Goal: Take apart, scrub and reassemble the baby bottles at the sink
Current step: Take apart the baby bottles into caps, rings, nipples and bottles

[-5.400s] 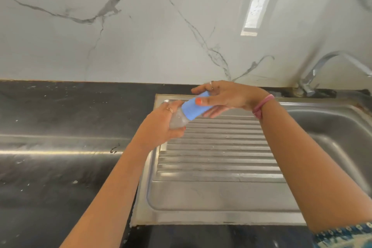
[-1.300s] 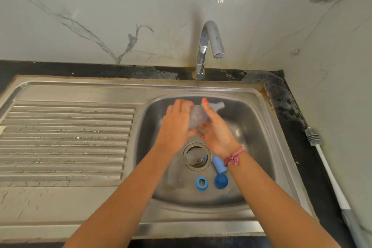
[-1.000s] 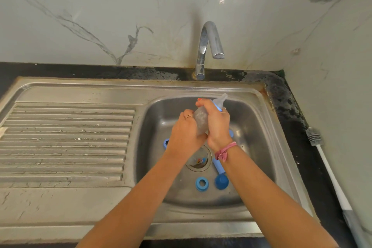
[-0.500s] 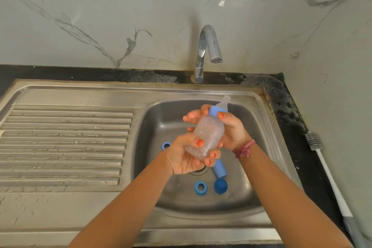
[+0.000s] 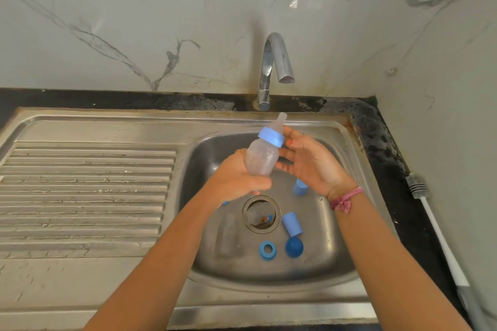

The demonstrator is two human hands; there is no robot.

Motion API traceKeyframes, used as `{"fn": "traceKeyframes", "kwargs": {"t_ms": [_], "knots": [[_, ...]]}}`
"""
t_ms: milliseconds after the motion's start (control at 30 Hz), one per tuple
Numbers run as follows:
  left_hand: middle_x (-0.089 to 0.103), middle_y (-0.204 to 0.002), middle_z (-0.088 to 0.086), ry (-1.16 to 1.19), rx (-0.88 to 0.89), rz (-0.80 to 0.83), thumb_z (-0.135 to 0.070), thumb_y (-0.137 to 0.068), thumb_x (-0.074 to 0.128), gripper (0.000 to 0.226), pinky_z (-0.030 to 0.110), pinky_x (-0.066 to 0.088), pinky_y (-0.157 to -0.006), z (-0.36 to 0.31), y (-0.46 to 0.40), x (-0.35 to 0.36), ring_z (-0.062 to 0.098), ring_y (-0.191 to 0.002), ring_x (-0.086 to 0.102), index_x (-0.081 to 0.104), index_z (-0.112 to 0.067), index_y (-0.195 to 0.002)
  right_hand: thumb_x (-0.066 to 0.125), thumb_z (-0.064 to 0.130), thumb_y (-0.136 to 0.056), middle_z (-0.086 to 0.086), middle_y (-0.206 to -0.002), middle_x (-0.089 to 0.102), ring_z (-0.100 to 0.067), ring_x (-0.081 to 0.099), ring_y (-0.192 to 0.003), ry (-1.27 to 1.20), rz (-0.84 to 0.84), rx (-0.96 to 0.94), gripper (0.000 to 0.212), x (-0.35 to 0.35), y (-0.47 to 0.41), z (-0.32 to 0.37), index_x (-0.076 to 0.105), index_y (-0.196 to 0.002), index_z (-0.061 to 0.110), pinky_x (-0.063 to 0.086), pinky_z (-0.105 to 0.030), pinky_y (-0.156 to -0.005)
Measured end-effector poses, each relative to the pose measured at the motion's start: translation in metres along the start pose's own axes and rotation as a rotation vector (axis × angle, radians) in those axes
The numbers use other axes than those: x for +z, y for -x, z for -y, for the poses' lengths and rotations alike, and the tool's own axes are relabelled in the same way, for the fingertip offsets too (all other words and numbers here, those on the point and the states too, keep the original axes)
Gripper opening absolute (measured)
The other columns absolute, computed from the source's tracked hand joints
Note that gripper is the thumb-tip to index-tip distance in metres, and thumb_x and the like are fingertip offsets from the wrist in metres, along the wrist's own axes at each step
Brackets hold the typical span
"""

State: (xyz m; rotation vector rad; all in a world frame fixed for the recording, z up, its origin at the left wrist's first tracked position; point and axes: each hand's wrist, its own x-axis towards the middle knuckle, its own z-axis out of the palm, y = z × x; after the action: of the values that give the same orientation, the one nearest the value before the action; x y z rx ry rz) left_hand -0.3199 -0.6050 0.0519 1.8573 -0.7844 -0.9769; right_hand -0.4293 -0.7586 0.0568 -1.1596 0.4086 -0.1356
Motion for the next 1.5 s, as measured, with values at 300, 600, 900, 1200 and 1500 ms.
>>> {"fn": "traceKeyframes", "kwargs": {"t_ms": [300, 600, 900, 1200, 1500], "knots": [[0.056, -0.081, -0.01, -0.148, -0.055, -0.087, -0.032, -0.056, 0.074, 0.043, 0.02, 0.039, -0.053, 0.018, -0.01, 0.008, 0.006, -0.067, 0.056, 0.046, -0.03, -0.088, 0.062, 0.01, -0.085, -0.007, -0.125, 0.064, -0.022, 0.057, -0.115, -0.09, -0.128, -0.029, 0.05, -0.002, -0.004, -0.008, 0.053, -0.134, 0.013, 0.035, -0.046, -0.111], [0.054, -0.09, -0.013, -0.316, -0.048, -0.044, -0.034, -0.061, 0.078, 0.053, 0.019, 0.041, -0.057, 0.028, -0.03, 0.014, 0.003, -0.077, 0.056, 0.044, -0.031, -0.1, 0.085, 0.04, -0.058, -0.002, -0.103, 0.074, -0.017, 0.069, -0.102, 0.168, -0.321, 0.001, 0.067, -0.006, -0.013, -0.017, 0.06, -0.118, 0.024, 0.051, -0.038, -0.097], [0.06, -0.101, 0.002, -0.032, -0.222, 0.277, -0.016, -0.065, 0.079, 0.051, 0.023, 0.057, -0.061, 0.034, -0.052, 0.012, 0.006, -0.072, 0.067, 0.05, -0.029, -0.105, 0.05, -0.009, -0.09, -0.014, -0.123, 0.066, -0.023, 0.063, -0.112, -0.169, -0.317, 0.005, 0.045, -0.051, -0.01, -0.037, 0.054, -0.131, 0.008, 0.053, -0.026, -0.087], [0.055, -0.115, 0.004, -0.427, -0.238, -0.094, -0.027, -0.07, 0.082, 0.064, 0.023, 0.04, -0.072, 0.074, -0.096, 0.045, 0.02, -0.098, 0.055, 0.05, -0.013, -0.124, 0.076, 0.027, -0.082, 0.021, -0.093, 0.073, -0.002, 0.068, -0.09, 0.023, -0.626, 0.039, 0.045, -0.087, -0.012, -0.053, 0.061, -0.124, 0.02, 0.05, -0.022, -0.075], [0.044, -0.133, 0.012, -0.705, -0.243, -0.144, -0.037, -0.082, 0.072, 0.071, 0.042, 0.046, -0.096, 0.101, -0.134, 0.081, 0.033, -0.122, 0.046, 0.039, -0.011, -0.139, 0.075, 0.027, -0.083, -0.001, -0.119, 0.067, -0.015, 0.067, -0.103, 0.068, -0.644, 0.123, 0.036, -0.105, -0.016, -0.077, 0.063, -0.117, 0.022, 0.051, -0.025, -0.074]]}}
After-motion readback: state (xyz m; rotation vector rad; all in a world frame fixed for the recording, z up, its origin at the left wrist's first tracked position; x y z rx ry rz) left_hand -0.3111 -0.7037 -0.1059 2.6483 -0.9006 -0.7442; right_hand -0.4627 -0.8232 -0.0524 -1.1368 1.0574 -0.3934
